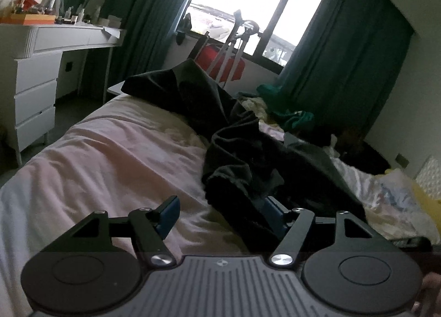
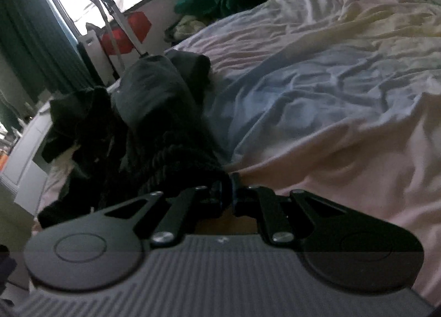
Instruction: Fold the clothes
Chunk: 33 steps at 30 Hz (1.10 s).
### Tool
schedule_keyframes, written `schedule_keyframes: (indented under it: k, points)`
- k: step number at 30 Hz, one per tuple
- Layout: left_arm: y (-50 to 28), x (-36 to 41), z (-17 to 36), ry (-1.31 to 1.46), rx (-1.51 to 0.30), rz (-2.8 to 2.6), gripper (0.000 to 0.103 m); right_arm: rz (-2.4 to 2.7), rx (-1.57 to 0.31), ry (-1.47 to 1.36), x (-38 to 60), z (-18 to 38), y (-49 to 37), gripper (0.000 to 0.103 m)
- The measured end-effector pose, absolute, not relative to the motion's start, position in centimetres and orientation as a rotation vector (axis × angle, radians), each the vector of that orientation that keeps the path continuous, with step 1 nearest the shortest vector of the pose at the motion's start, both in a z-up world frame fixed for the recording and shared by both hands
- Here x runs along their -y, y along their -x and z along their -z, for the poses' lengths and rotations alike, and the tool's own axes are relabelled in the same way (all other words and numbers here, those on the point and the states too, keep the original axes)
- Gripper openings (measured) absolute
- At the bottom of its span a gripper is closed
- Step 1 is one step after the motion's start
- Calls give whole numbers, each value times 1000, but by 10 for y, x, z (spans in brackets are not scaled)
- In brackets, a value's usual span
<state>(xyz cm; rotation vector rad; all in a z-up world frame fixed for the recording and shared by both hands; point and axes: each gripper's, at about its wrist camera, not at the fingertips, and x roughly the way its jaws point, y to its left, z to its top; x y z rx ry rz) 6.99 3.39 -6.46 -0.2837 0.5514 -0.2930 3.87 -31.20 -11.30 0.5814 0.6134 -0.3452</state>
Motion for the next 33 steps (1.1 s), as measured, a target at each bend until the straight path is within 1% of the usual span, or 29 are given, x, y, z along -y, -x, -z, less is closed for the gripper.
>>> schedule_keyframes:
  k: [6, 8, 10, 12, 17, 20, 25, 28, 30, 33]
  points:
    - [-80, -19, 83, 209, -603, 262, 70, 321, -591, -476, 306, 106, -35, 13]
    - [-82, -18, 87, 195, -615, 251, 70, 317, -576, -432, 302, 102, -38, 20]
    - [-84, -17, 90, 192, -622, 242, 70, 297, -563, -382, 296, 99, -41, 38]
    - [-85, -18, 92, 191, -624, 236, 70, 276, -555, -333, 290, 97, -44, 43]
    - [-87, -16, 97, 161, -623, 204, 71, 300, -580, -254, 284, 100, -60, 44]
    - [-88, -14, 101, 127, -618, 185, 72, 279, -569, -352, 294, 100, -64, 43]
    - [-88, -16, 100, 137, -601, 167, 72, 318, -485, -483, 311, 97, -51, 43]
    - [-85, -21, 96, 152, -575, 158, 72, 381, -490, -598, 330, 104, -37, 43]
    - [-83, -25, 93, 172, -560, 147, 72, 413, -528, -693, 342, 114, -29, 43]
    - [-88, -26, 91, 173, -567, 129, 73, 363, -493, -733, 347, 110, -24, 44]
